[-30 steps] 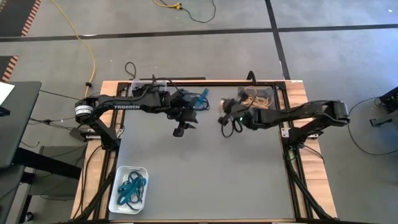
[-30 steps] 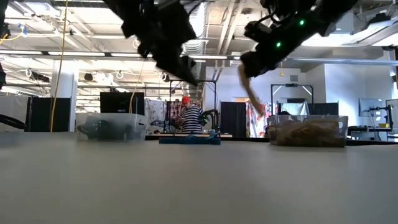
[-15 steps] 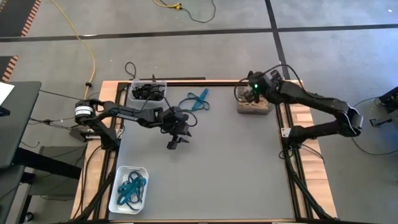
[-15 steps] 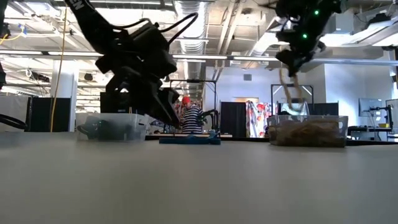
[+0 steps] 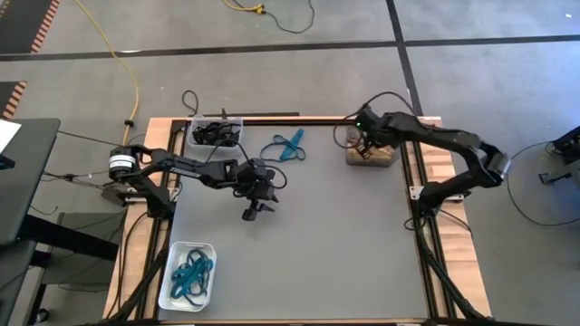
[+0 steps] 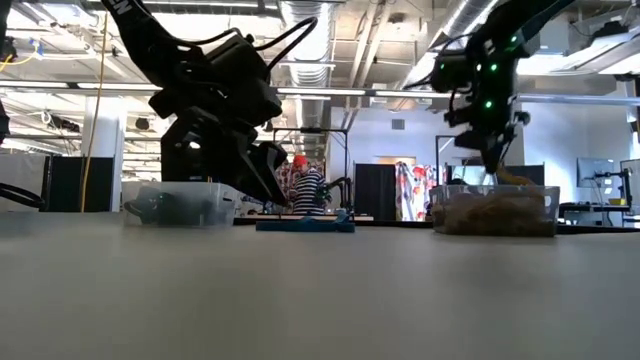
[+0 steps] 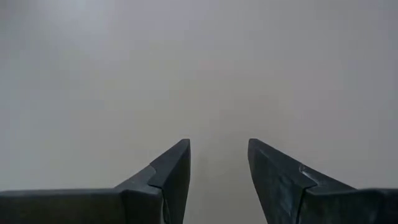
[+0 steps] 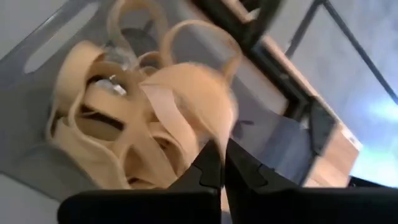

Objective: Sort rubber bands into baskets
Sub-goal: Put the white rubber band into the black transparent bin, then put the blue rubber band into the white bin

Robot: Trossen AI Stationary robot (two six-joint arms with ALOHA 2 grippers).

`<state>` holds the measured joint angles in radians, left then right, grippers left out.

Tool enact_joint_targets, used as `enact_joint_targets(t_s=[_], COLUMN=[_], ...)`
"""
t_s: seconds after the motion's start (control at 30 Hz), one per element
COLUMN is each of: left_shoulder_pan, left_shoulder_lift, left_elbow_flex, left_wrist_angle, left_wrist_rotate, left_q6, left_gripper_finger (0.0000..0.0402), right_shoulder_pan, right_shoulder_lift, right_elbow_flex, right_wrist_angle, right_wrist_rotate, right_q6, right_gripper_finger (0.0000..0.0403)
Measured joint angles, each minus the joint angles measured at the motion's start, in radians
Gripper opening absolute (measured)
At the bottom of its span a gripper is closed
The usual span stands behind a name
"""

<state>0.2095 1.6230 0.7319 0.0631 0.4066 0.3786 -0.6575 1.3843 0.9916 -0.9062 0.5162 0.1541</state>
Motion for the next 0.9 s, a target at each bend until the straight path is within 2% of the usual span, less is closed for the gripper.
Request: enact_joint_targets(t_s=[0.1,0.2,0.37,0.6,0.73,0.9], left_shoulder_pan=[0.0,0.0,0.0,0.0,0.0,0.009], left_shoulder_lift=[0.0,0.0,0.0,0.0,0.0,0.0], left_elbow_flex=[0.0,0.0,0.0,0.0,0.0,0.001], left_wrist_angle=[-0.001,-0.005,-0.01,-0.011,-0.004,0.024], left_wrist_rotate=[0.0,0.0,0.0,-0.002,-0.028,-0.101], left_q6=[0.0,-0.001,-0.001,0.006,0.009,0.028], left_gripper_finger=[0.0151,0.0151,0.0151,0.0151,0.0151,0.0151], right_shoulder_pan=[0.015,0.035,0.076,0.154,0.239,0.399], right_shoulder_lift=[0.048,0.076,0.06,-0.039,-0.095,-0.111], right_elbow_flex=[-0.001,-0.001,-0.001,-0.001,-0.001,-0.001], right_wrist_angle=[0.019,0.05,0.111,0.135,0.169,0.347], right_wrist_rotate=[-0.019,-0.022,-0.049,-0.05,-0.048,0.004], right_q6=[0.001,-0.001,-0.012,0.035,0.104,0.143], right_gripper_finger=[0.0043,0.0071,0.0148,0.0256,0.0278,0.0281])
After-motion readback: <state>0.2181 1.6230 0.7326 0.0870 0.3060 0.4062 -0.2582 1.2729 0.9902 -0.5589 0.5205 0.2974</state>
